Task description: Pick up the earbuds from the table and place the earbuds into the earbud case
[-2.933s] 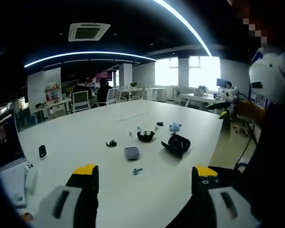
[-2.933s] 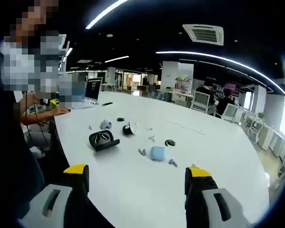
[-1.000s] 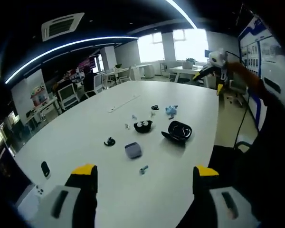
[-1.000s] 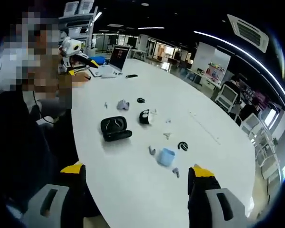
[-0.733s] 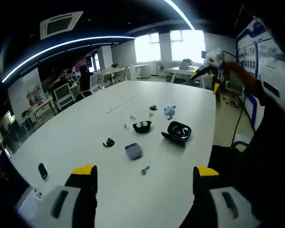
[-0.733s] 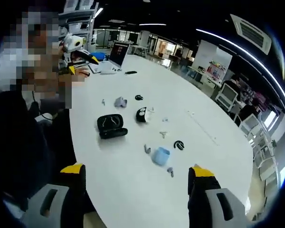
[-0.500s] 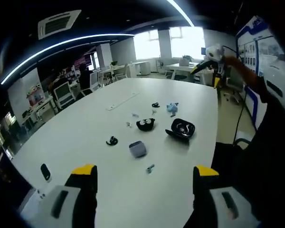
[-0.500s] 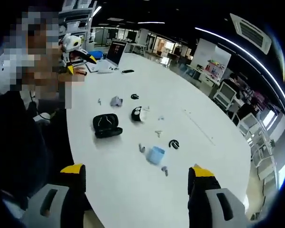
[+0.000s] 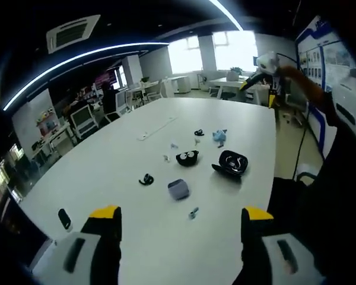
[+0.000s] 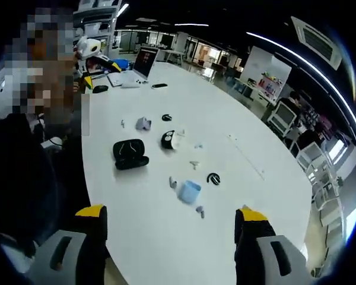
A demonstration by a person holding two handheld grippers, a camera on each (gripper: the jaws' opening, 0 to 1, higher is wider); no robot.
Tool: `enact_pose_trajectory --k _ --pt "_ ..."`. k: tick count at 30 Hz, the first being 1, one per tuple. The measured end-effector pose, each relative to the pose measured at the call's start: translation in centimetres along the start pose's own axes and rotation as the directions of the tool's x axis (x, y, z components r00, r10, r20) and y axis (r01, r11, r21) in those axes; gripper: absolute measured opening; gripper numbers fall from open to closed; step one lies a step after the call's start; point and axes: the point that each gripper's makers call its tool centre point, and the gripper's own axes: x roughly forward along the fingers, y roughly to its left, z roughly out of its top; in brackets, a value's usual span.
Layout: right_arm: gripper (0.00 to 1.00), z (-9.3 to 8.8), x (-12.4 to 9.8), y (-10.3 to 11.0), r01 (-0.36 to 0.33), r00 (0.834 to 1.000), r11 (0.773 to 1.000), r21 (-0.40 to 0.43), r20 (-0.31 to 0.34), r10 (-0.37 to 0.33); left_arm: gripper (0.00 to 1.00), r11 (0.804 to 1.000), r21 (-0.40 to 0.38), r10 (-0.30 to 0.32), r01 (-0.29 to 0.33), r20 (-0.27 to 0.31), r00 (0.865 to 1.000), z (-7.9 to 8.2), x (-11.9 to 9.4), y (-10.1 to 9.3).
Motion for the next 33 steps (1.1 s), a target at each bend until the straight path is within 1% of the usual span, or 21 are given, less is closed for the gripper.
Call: enact_pose_trajectory --k 2,7,13,15,19,24,27,30,32,33 --pt "0.86 0.0 -0.1 -0.1 -0.003 1.000 1.000 -0.004 -0.006 0.003 0.83 1.000 0.009 -0.006 0.006 -0.002 1.000 0.1 -0.1 -0.2" --pt "0.86 -0.1 -0.5 -0.1 -0.015 1.000 1.000 -0.016 -0.022 0.014 0.83 0.999 0.019 -0.045 0.045 -0.004 0.999 0.3 0.0 -1.0" --pt "0.86 0.2 -1.0 0.1 -0.015 1.000 1.000 -0.016 -0.021 0.014 0.83 0.996 0.035 -0.077 0.077 -0.001 0.997 0.8 0.0 -2.0" --pt "0.86 0.5 -1.1 0.5 -0.020 1.000 1.000 -0.011 -0.012 0.020 0.83 0.994 0.042 -0.104 0.104 0.002 0.995 1.1 0.0 -2.7" --pt "0.86 0.7 -1.2 1.3 -0.034 0.999 0.999 -0.031 -0.018 0.034 0.83 0.988 0.052 -0.143 0.143 0.001 0.990 1.4 0.2 -3.8" --pt "0.86 0.9 -1.2 1.8 -0.050 0.998 0.998 -0.047 -0.028 0.049 0.83 0.985 0.063 -0.162 0.162 0.003 0.987 1.6 0.1 -4.6" --pt "0.86 1.1 -1.3 1.7 -0.047 0.998 0.998 -0.048 -0.031 0.045 0.83 0.987 0.066 -0.149 0.148 0.002 0.989 1.6 0.1 -4.4" --pt "0.86 1.5 -1.4 1.3 -0.035 0.999 0.999 -0.038 -0.028 0.034 0.83 0.992 0.050 -0.115 0.114 0.013 0.993 1.7 -0.1 -3.7" --pt "0.86 1.8 -1.5 1.2 -0.031 0.999 0.999 -0.032 -0.024 0.030 0.83 0.996 0.047 -0.082 0.082 0.006 0.997 1.5 -0.2 -2.9" --pt "0.86 1.9 -1.6 1.1 -0.030 0.999 0.999 -0.027 -0.022 0.029 0.83 0.996 0.048 -0.077 0.077 0.004 0.997 1.5 -0.2 -2.8"
